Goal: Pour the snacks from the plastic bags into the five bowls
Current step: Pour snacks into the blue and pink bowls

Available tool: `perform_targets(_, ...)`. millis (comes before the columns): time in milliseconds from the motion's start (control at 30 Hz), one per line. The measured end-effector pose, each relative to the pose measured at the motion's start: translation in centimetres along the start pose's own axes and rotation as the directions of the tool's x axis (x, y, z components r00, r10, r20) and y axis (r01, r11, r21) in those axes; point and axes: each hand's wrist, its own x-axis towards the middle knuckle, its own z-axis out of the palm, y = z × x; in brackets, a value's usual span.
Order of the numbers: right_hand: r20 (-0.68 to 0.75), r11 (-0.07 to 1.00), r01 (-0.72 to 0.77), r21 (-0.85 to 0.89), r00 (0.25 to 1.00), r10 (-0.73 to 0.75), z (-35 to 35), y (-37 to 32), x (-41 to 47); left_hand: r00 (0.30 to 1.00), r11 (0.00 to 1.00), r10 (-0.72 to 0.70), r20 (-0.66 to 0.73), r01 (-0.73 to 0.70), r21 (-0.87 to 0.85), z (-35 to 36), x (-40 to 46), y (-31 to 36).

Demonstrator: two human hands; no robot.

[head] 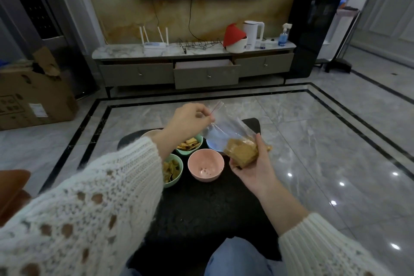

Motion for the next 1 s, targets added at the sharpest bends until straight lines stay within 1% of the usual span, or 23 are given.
perform_targets(100, -0.055, 0.994, 0.038, -0.099, 0.998, -0.043, -0.5, -1.2, 2.3, 0.997, 0.994, 0.070, -0.010, -0.069, 0.082, 1.6, 2.3, -0.8)
perform_targets(200, -0.109, 0.980, 0.075, -0.184, 0.989, -0.096, -0.8, -2.5, 4.2, 0.998, 0.996, 0.062, 0.016, -0.063, 0.066, 3.1, 4.2, -1.5)
perform_targets(267, -0.142, 0.970, 0.079, -0.229, 0.983, -0.114, -0.9, -3.3, 5.5, 0.999, 0.999, 0.040, 0.012, -0.040, 0.020, 4.2, 5.2, -2.0)
perform_targets(333, -0.174, 0.963, 0.081, -0.255, 0.976, -0.128, -0.9, -3.8, 6.7, 1.000, 0.998, -0.007, -0.008, 0.007, -0.067, 5.1, 6.2, -2.1)
perform_targets(433, -0.196, 0.944, 0.092, -0.316, 0.968, -0.160, -1.2, -4.4, 8.1, 0.996, 0.978, -0.083, 0.036, 0.088, -0.190, 6.3, 7.8, -2.7)
perform_targets(567, -0.179, 0.887, 0.114, -0.448, 0.960, -0.214, -1.3, -5.0, 9.4, 0.981, 0.936, -0.159, 0.111, 0.186, -0.300, 7.2, 9.2, -3.8)
perform_targets(733, -0.137, 0.798, 0.190, -0.572, 0.937, -0.322, -0.8, -5.7, 11.0, 0.975, 0.867, -0.184, 0.126, 0.221, -0.446, 7.7, 10.4, -5.0)
perform_targets(833, -0.096, 0.746, 0.238, -0.622, 0.922, -0.374, -0.8, -6.0, 11.8, 0.971, 0.863, -0.197, 0.134, 0.237, -0.446, 8.0, 10.9, -5.8)
perform_targets(1000, -0.077, 0.702, 0.249, -0.668, 0.914, -0.398, -0.8, -6.0, 12.3, 0.960, 0.874, -0.203, 0.192, 0.266, -0.406, 8.7, 11.3, -6.9)
